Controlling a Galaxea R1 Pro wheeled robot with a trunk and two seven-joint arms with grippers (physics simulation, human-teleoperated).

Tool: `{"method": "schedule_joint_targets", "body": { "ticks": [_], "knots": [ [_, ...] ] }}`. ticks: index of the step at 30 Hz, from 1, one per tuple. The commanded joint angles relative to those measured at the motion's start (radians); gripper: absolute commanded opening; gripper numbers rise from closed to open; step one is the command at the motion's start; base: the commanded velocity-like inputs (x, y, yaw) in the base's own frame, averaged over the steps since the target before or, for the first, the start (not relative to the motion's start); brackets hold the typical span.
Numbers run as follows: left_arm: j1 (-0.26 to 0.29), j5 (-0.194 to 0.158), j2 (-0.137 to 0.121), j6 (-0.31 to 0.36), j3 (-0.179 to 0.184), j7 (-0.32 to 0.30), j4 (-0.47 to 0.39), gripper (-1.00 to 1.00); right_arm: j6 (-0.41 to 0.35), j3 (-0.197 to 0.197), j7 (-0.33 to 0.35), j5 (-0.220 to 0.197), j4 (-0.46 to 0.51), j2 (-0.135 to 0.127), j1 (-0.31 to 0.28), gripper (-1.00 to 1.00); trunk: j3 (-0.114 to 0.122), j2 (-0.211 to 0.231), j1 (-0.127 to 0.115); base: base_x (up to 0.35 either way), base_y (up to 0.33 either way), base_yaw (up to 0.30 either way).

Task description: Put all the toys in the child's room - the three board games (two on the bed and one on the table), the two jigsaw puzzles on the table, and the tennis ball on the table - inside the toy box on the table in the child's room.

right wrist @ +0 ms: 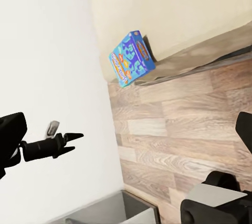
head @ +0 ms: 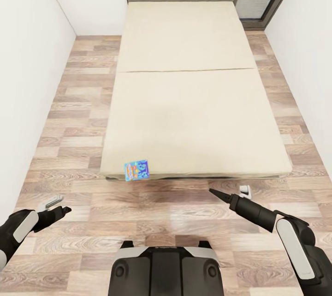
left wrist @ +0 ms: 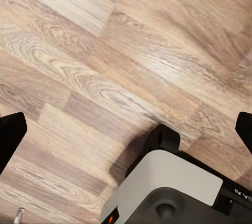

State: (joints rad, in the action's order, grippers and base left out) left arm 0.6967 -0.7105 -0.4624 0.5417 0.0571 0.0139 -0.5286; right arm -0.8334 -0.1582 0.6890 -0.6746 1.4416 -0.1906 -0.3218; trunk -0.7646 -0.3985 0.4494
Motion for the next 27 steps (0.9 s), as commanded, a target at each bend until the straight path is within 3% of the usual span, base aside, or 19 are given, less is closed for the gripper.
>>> {"method": "schedule_joint_targets", "body": {
  "ticks": [1,27],
  "knots": [
    [0.000,-0.005,-0.001,0.002,0.006,0.001,-0.001,1.00,-0.006,-0.001,0.002,-0.001,0.000,0.000,0.000,1.00,0.001,-0.002,0.001,0.000,0.000,0.070],
    [0.001,-0.005,-0.001,0.002,0.006,0.001,-0.001,1.00,-0.005,-0.003,0.003,-0.002,0.002,0.000,0.000,1.00,0.043,-0.002,0.001,0.000,0.000,0.021]
  ]
}}
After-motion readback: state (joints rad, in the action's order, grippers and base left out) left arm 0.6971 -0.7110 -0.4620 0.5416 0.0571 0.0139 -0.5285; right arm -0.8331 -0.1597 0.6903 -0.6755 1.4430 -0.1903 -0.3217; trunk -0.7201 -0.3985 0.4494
